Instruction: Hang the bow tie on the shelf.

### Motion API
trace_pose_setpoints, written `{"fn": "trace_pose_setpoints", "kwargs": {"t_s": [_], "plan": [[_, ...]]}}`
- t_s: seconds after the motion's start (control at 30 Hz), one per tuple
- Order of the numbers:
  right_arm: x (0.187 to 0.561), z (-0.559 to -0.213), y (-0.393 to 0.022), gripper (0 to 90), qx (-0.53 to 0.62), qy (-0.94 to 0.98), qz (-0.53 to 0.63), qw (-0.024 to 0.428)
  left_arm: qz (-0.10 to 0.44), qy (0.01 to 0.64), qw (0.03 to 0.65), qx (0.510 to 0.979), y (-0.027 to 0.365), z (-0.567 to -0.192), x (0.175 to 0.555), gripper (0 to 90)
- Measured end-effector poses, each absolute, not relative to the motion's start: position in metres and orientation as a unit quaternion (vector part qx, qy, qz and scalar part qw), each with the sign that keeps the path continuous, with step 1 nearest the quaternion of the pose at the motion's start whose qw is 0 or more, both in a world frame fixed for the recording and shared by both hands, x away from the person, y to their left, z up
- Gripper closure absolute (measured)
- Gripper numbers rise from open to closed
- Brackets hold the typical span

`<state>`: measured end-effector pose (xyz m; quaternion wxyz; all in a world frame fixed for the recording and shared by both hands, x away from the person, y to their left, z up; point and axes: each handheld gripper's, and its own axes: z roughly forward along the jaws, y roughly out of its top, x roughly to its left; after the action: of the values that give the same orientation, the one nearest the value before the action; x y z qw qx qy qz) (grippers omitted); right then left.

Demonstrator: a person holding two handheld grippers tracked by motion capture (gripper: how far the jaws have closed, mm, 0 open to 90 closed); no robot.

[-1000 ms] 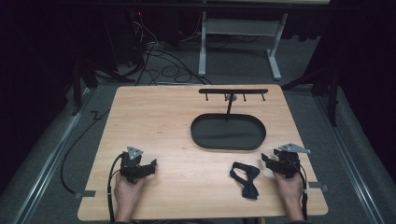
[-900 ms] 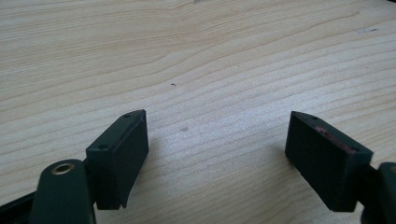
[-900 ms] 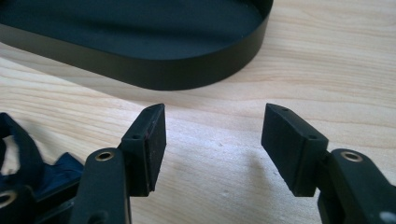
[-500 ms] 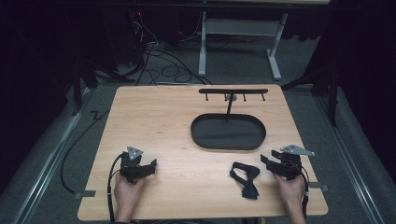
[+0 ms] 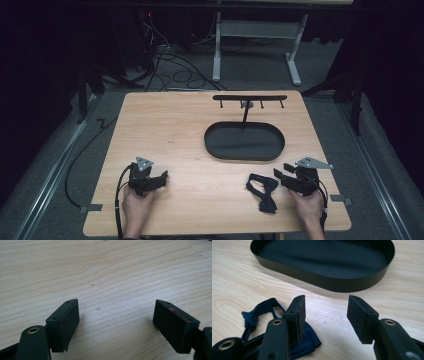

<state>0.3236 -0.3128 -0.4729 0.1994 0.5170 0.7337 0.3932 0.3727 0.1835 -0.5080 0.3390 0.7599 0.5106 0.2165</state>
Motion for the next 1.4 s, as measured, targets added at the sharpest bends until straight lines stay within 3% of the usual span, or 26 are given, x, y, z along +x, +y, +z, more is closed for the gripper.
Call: {"fn": "trace_pose_setpoints", "kwargs": {"t_s": [0.9,1.17,1.4], "plan": [[0.33,-0.482,-0.271,54.8,0.468,0.778,0.394,0.144,0.216,0.51,0.339,0.76,0.184,-0.508,0.373,21.6],[0.333,-0.489,-0.267,62.8,0.464,0.788,0.382,0.134,0.216,0.51,0.339,0.76,0.184,-0.508,0.373,21.5],[0.333,-0.497,-0.269,77.5,0.466,0.793,0.374,0.12,0.216,0.511,0.339,0.76,0.184,-0.508,0.373,21.5]]}}
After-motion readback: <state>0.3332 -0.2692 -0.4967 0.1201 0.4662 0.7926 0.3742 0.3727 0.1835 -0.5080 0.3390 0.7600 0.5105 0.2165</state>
